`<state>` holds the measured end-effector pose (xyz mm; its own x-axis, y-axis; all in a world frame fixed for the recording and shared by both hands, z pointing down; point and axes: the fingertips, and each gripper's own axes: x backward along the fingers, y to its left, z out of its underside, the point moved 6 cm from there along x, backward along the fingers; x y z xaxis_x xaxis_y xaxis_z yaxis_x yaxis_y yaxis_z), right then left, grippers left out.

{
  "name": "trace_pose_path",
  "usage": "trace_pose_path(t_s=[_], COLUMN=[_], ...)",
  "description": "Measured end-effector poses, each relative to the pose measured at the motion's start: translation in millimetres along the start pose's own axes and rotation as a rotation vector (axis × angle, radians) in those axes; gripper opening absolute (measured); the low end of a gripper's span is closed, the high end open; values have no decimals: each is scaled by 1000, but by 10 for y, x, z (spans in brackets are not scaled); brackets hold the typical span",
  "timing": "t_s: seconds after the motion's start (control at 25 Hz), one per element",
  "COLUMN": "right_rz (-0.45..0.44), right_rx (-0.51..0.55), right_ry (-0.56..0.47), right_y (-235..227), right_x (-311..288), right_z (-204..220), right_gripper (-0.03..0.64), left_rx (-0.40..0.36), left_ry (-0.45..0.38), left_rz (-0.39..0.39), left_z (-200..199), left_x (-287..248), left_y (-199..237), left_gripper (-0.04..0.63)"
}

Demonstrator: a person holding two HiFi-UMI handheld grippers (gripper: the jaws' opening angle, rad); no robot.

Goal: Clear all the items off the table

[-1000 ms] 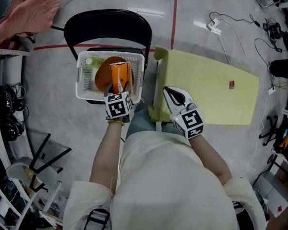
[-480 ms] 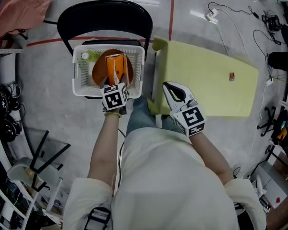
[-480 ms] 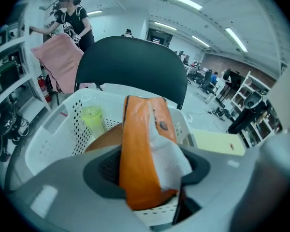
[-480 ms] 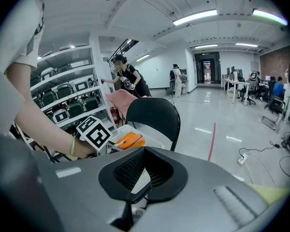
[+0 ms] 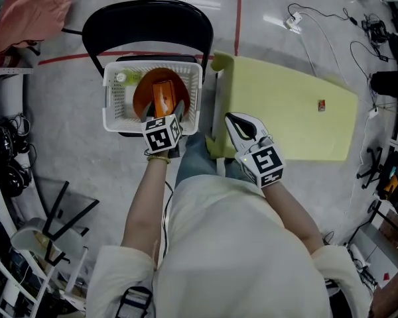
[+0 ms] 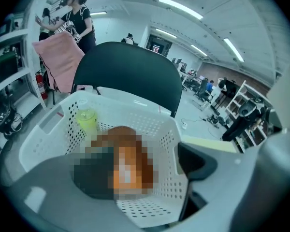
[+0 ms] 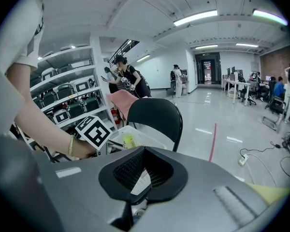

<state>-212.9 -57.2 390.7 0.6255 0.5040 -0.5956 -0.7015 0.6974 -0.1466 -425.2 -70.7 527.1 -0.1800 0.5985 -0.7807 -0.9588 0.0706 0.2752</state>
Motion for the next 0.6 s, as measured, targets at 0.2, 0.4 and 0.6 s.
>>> trace_pose_path(t_s=[0.2, 0.4, 0.6], right_rz=[0, 5, 13], right_rx=[8, 10, 9], right_ry=[-8, -12, -23], right_y=[23, 51, 76], right_x=[26, 54, 96], right_z=[-30, -21, -6], right_gripper=[-6, -6, -6], left_rx=[2, -1, -9], left_ry=[-17, -63, -95], left_rz=[6, -44, -37], left_z=[-27, -64, -127], left_x=[78, 193, 269], left_y=[-46, -27, -44], left_gripper=[360, 90, 11])
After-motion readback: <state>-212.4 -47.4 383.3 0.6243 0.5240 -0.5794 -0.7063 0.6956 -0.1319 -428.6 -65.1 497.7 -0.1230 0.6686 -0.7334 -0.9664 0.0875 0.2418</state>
